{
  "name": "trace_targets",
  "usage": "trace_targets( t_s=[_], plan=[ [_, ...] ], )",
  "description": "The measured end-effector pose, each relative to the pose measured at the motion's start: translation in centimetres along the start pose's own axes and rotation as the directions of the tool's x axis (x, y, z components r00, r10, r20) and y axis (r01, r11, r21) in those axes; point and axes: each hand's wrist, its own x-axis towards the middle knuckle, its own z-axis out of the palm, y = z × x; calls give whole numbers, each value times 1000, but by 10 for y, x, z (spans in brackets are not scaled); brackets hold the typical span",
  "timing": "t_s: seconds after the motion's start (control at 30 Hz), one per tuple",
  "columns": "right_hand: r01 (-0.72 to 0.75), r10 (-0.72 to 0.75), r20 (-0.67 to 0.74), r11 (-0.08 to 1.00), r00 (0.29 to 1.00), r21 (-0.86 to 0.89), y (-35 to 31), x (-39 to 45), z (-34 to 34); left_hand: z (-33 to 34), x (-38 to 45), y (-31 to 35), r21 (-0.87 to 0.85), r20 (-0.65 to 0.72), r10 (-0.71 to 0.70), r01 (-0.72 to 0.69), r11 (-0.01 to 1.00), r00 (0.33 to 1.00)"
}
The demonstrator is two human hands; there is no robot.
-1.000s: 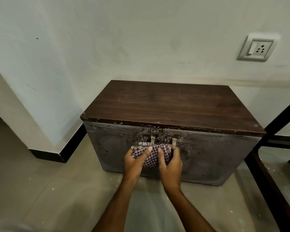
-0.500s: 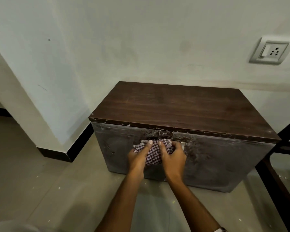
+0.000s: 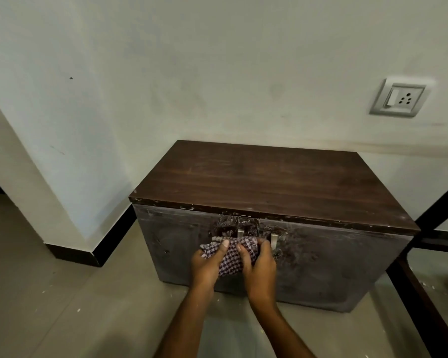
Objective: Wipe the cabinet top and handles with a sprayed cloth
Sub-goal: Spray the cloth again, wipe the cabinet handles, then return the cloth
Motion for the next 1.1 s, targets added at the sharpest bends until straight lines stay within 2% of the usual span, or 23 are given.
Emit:
trace_targets(
  t_s=[0.27,0.77,0.97,1.1],
  plan=[
    [-23,25,73,999,997,-32,11,-1,2,-2,-2,-6,18,25,20,-20,1000,1000],
    [-35,40,69,997,997,-69,21,-3,6,-2,3,-14,47,36,58,-60,997,998],
    [-143,146,33,987,989,-74,24,3,5,1,4,-18,100,32,52,-55,993,998],
    [-139,141,23,987,990,-74,21,-2,6,-3,6,-17,118,3,102,-102,988,995]
  ],
)
